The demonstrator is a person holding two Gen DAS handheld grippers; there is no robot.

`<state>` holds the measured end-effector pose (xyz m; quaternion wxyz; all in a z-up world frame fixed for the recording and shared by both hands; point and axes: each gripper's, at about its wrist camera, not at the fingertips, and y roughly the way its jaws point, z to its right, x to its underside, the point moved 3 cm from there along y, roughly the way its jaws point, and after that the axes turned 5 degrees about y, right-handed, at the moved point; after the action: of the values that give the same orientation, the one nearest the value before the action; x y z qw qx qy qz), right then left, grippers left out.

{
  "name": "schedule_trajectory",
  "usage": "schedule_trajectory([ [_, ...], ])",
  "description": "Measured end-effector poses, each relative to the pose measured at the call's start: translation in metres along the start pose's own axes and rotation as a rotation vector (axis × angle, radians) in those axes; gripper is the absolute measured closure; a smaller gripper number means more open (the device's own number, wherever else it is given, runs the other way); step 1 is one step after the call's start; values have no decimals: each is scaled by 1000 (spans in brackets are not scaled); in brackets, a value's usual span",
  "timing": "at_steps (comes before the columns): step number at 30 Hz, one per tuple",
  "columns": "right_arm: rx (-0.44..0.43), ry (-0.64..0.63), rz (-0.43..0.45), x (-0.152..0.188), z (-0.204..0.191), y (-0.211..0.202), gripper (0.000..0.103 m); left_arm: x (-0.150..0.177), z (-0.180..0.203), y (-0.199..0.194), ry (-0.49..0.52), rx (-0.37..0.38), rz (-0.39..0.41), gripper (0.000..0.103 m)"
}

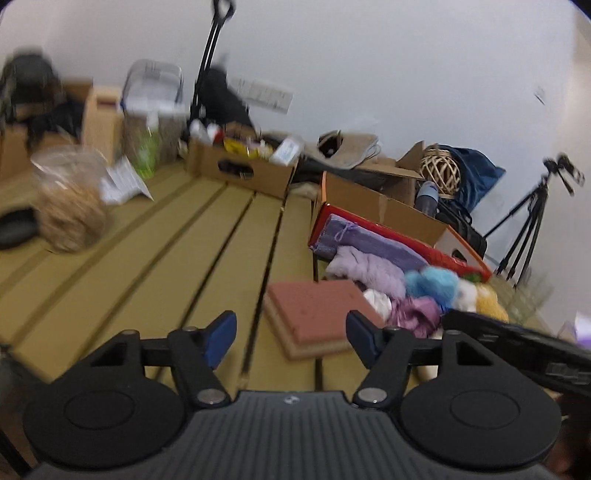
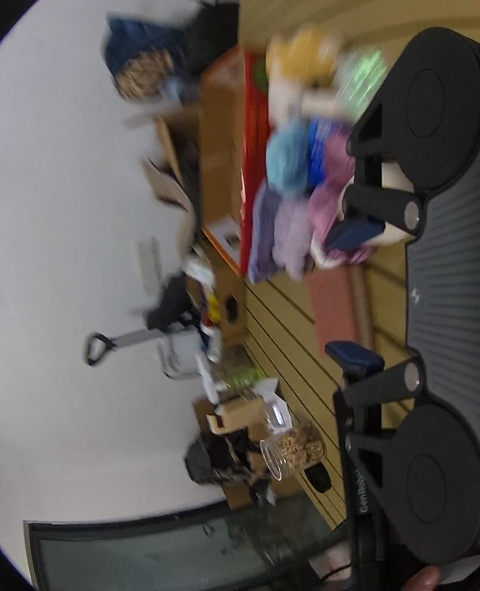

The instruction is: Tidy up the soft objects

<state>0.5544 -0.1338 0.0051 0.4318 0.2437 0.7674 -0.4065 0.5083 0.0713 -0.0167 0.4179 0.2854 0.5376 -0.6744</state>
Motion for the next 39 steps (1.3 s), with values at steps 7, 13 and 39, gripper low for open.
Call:
schedule_trajectory([
  [7,-11,-41,-243,-15,7,114,69,4,-14,58,-81,85,-62,63],
  [13,-101,63,-257,-11,25,122,70,13,-23,62,-120,134,-17,62],
  [39,-32,213,140,-128,82,0,83,-128,96,70,-26,324,53,69],
])
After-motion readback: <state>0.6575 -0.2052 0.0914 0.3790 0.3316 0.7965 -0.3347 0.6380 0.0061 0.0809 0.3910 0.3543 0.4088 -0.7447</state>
